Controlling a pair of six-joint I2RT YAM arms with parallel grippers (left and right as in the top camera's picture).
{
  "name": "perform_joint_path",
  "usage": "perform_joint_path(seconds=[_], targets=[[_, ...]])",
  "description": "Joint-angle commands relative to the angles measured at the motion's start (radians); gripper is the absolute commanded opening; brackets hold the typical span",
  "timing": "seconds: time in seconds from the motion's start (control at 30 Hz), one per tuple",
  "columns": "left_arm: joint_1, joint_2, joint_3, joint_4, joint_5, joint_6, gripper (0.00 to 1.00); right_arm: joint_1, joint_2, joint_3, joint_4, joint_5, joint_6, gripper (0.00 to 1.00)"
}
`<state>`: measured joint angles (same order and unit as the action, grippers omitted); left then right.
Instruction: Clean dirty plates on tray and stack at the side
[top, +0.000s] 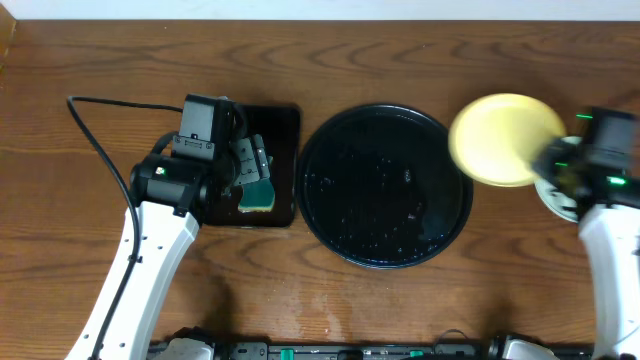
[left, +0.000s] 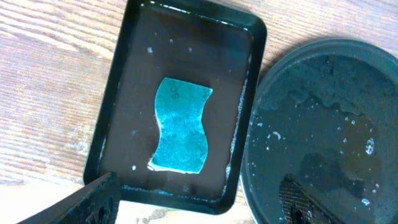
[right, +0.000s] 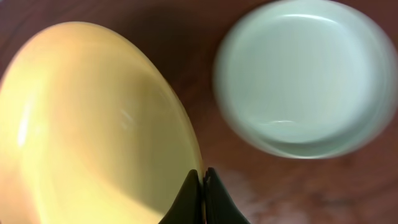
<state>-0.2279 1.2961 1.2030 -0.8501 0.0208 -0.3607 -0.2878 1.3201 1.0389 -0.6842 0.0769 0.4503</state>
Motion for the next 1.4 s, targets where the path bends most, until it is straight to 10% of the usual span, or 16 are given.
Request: perform_joint_path(seconds=[0.0,0.37,0.47,0.63,1.03,1.1,1.37], targets=[[0.004,-0.001,0.022,-0.002,-0.002,0.013,0.82,-0.164,0.039,0.012,0.005,-0.104,0.061,0.01],[0.004,-0.001,0.022,-0.002,-0.002,0.013,0.82,-0.440,0.282,0.012,0.080,-0.104,0.095,0.01],[0.004,-0.001,0.022,-0.002,-0.002,0.013,0.82,-0.448,0.298,0.013,0.148,-0.175,0.018,0.39],[0.004,-0.001,0.022,-0.002,-0.002,0.013,0.82,-0.411,0.206,0.036,0.205,-0.563,-0.049,0.56],[0.004,-0.001,0.022,-0.002,-0.002,0.013,0.82,0.101,-0.247,0.042,0.087,-0.650,-0.220,0.59],[0.004,-0.001,0.022,-0.002,-0.002,0.013,0.82,0.205,-0.298,0.042,0.079,-0.650,-0.220,0.99],[0.004,-0.001,0.022,-0.002,-0.002,0.013,0.82,0.431,-0.371,0.042,0.028,-0.650,-0.220,0.99]])
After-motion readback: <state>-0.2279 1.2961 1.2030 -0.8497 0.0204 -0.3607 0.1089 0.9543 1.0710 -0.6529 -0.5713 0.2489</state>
